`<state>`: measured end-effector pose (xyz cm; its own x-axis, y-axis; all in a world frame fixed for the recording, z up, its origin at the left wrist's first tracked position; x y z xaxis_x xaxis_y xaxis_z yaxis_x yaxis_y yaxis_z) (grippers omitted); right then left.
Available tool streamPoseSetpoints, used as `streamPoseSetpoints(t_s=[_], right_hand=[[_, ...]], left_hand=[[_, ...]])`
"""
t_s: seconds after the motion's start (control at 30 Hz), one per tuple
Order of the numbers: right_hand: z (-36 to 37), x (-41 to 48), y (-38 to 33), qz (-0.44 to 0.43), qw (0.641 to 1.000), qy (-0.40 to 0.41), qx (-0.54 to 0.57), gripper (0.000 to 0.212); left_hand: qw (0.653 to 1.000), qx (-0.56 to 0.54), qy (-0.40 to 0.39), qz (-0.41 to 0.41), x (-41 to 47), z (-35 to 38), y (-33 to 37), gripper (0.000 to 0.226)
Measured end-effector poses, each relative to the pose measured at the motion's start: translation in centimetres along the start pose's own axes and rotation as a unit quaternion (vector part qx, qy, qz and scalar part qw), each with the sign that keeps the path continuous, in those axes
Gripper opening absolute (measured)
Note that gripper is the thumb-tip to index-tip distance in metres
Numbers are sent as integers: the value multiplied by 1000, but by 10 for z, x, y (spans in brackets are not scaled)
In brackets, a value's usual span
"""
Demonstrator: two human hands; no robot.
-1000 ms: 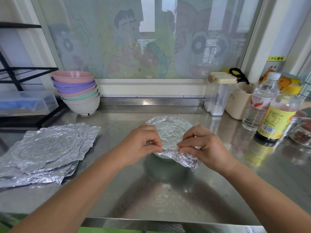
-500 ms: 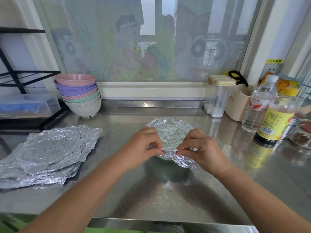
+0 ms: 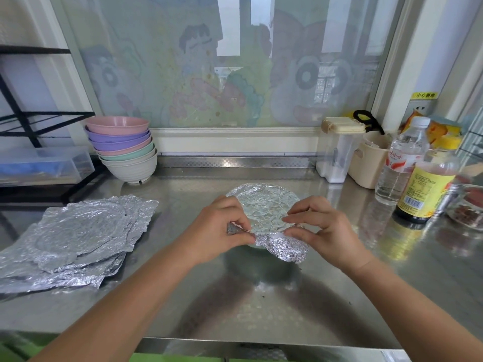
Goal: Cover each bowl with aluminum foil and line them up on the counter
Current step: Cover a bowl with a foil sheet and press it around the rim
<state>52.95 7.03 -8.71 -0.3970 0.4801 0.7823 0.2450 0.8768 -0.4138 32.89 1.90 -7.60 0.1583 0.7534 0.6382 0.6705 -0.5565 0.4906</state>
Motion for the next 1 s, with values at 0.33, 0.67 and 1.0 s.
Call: streamPoseSetpoints(t_s=[0.33,0.67,1.0], right_hand=[[7,5,-3,-59,995,-59,-54,22],[24,9,-21,-86,989,-94,-75,31],[39,6,-30,-98,989,-82,-69,16]], left_hand=[[997,55,-14,58,5,29,26,12],[995,46,-84,40,12,18,13,11],[994,91,-43,50,-10,13,12,40]])
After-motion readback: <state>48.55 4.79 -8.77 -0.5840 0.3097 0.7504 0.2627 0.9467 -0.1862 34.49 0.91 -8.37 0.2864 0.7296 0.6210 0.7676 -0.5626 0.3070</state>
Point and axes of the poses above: each hand's wrist, its own x-axis towards the middle knuckle, its own z-axis out of the palm, y = z × x, the point moved 7 cm from there along x, towards the middle knuckle, and after that the axes turned 5 degrees about y, right-handed, at the moved point
